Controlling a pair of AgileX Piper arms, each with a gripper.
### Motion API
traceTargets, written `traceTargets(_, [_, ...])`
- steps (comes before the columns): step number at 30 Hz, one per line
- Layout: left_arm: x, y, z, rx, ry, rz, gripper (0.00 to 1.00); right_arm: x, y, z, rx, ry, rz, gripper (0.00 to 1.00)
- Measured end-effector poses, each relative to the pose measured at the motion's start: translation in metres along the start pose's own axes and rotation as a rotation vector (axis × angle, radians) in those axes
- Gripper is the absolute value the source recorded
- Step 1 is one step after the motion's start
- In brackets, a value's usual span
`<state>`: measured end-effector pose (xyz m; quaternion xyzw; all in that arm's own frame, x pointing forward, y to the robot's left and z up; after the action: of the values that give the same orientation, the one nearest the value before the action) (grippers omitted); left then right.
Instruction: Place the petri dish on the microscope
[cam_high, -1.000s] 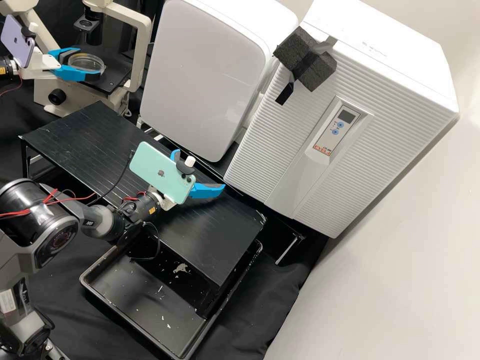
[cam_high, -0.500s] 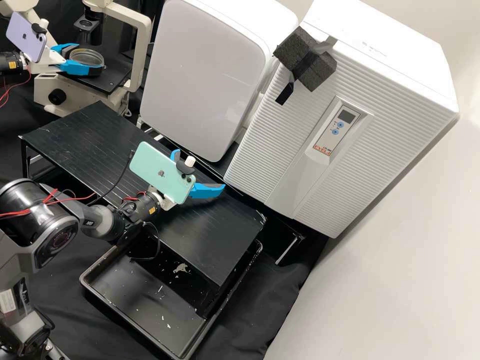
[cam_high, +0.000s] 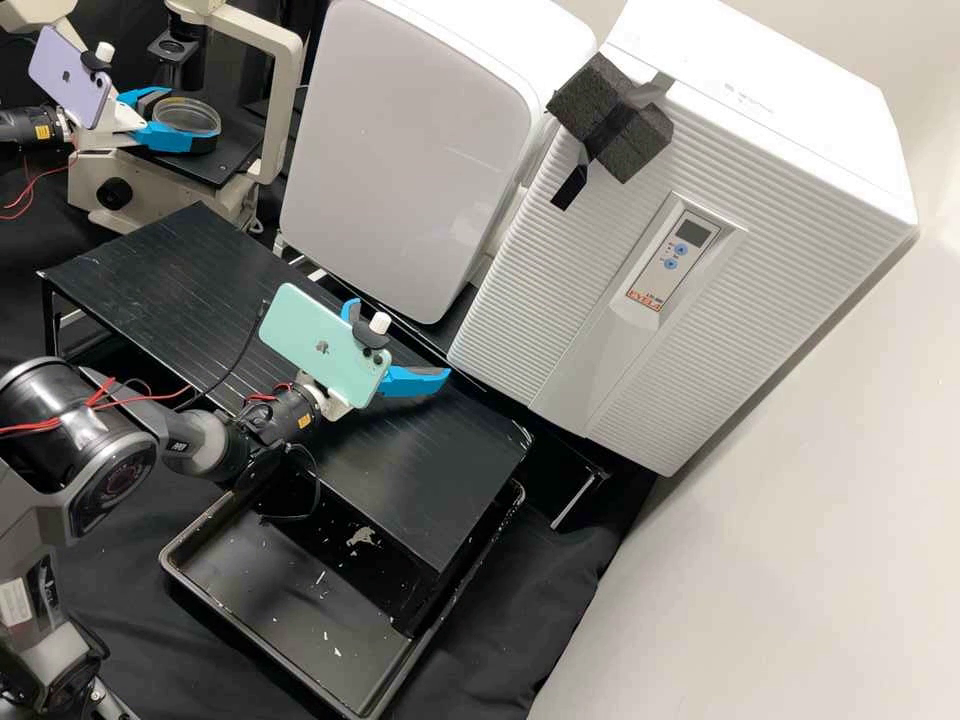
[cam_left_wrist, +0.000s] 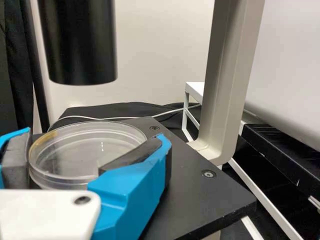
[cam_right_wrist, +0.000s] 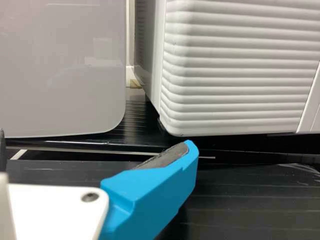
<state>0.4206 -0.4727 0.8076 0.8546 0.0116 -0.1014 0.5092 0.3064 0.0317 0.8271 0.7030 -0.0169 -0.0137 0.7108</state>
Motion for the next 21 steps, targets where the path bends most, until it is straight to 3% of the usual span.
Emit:
traceTargets(11, [0.000, 0.000, 0.000, 0.000, 0.000, 0.000, 1.00, 0.000, 0.000, 0.000, 0.000, 0.000, 0.000, 1.00])
traceTargets(15, [-0.002, -0.005, -0.001, -0.003, 0.005, -0.016, 1.00, 0.000, 0.000, 0.000, 0.000, 0.000, 0.000, 1.00])
traceTargets(21, [-0.023, -0.010, 0.001, 0.001, 0.004, -0.003, 1.00, 0.000, 0.000, 0.000, 0.000, 0.000, 0.000, 1.00])
